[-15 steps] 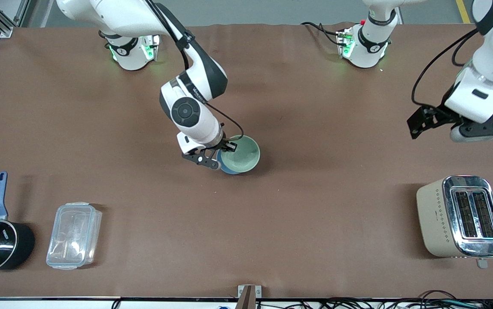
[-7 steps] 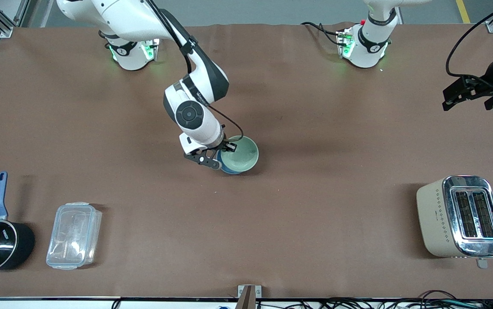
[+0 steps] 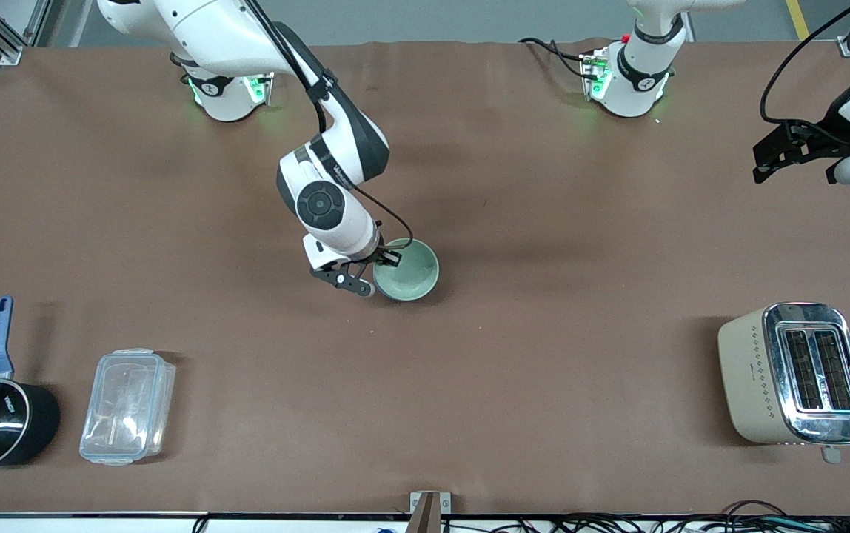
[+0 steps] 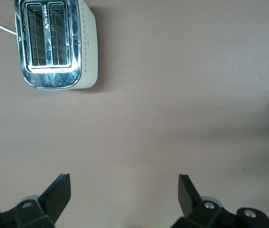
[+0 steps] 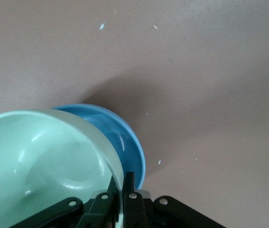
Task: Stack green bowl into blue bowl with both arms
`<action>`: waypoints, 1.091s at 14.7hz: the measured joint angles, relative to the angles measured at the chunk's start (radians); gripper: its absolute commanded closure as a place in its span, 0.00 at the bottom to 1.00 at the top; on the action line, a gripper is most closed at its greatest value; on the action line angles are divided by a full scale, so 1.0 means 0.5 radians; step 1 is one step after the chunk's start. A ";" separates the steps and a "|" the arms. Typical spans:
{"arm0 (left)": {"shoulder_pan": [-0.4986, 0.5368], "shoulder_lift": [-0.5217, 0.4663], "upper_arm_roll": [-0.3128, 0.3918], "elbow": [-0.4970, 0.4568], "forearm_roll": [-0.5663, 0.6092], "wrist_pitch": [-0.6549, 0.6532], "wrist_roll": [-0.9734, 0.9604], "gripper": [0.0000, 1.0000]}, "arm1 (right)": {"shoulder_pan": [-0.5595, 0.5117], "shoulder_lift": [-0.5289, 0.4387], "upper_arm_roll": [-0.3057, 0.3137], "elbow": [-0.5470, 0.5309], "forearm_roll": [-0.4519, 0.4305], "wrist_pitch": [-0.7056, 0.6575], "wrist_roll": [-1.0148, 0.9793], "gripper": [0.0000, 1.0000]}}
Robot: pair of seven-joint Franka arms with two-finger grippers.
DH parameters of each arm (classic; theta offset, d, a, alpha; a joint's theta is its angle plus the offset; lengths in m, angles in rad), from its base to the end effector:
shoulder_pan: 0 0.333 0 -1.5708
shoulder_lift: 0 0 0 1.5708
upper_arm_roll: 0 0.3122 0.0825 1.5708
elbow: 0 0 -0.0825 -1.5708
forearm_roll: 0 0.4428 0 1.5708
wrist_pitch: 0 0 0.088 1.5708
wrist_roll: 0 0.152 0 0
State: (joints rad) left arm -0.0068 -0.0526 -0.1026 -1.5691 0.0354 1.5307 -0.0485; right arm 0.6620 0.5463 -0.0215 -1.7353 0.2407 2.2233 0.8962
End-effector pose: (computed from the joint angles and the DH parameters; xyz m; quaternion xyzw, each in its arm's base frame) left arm 0.5908 -0.0607 0.6047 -0.9993 0.0296 -0.0085 0.0198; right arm 0.5533 0.4329 0.1750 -0.9754 0.2003 0.0815 0.0432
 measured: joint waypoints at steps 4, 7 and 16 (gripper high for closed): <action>-0.005 0.000 -0.002 -0.008 -0.013 0.004 0.000 0.00 | 0.018 0.028 0.009 -0.009 0.000 0.001 0.000 0.72; -0.007 0.000 -0.006 -0.008 -0.013 0.005 0.000 0.00 | 0.014 0.028 0.004 -0.009 0.000 0.002 0.000 0.02; -0.008 0.000 -0.009 -0.009 -0.013 0.006 0.000 0.00 | -0.378 -0.425 -0.068 0.114 -0.163 -0.614 -0.330 0.00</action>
State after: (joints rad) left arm -0.0106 -0.0526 -0.1070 -1.5737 0.0288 1.5337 -0.0485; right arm 0.4730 0.3340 -0.0556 -1.6782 0.1591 1.9161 0.7309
